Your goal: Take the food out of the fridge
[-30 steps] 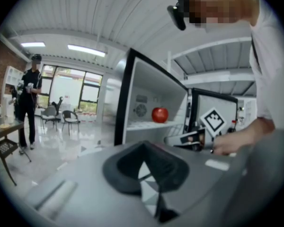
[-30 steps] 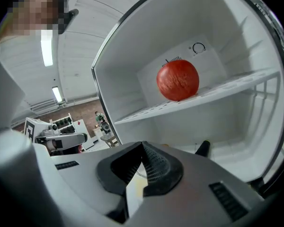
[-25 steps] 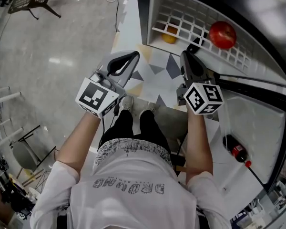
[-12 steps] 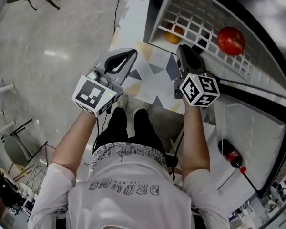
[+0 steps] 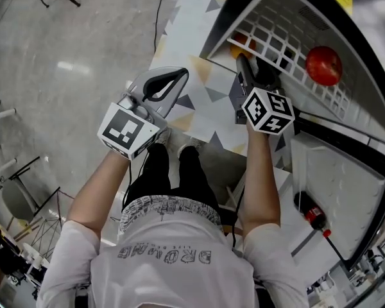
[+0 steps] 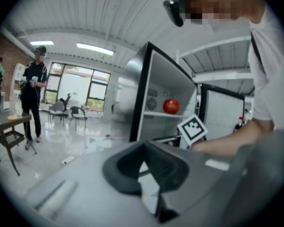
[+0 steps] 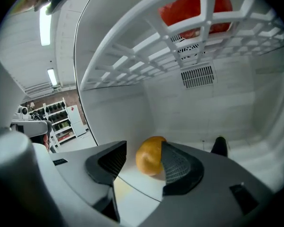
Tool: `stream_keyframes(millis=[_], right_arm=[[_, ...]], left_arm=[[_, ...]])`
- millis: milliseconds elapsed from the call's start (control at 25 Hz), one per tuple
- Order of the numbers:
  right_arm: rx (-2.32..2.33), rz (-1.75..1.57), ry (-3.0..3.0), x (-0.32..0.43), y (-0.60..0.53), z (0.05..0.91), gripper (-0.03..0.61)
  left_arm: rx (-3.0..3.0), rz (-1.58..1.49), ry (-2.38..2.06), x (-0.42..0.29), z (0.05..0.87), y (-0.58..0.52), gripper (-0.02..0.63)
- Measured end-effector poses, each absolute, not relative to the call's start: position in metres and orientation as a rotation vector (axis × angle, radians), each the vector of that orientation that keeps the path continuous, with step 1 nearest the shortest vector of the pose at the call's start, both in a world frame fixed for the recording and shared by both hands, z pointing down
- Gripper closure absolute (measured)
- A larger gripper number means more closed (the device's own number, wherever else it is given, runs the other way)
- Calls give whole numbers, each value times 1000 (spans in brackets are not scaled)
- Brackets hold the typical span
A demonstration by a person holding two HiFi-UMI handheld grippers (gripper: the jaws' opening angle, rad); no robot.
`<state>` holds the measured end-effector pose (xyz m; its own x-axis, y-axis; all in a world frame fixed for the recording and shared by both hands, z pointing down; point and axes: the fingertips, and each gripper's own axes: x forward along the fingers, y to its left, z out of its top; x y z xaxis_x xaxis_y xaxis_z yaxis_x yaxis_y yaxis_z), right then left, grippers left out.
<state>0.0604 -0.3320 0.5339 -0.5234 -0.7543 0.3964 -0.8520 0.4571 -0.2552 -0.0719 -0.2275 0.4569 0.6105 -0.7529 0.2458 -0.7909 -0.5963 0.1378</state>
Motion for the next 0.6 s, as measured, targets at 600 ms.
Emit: stream_keyframes(millis=[600], right_arm=[[1473,619,-2309,52,-349,575,310]], left_arm=[[2613,193,-1244,-75,462,-235,607]])
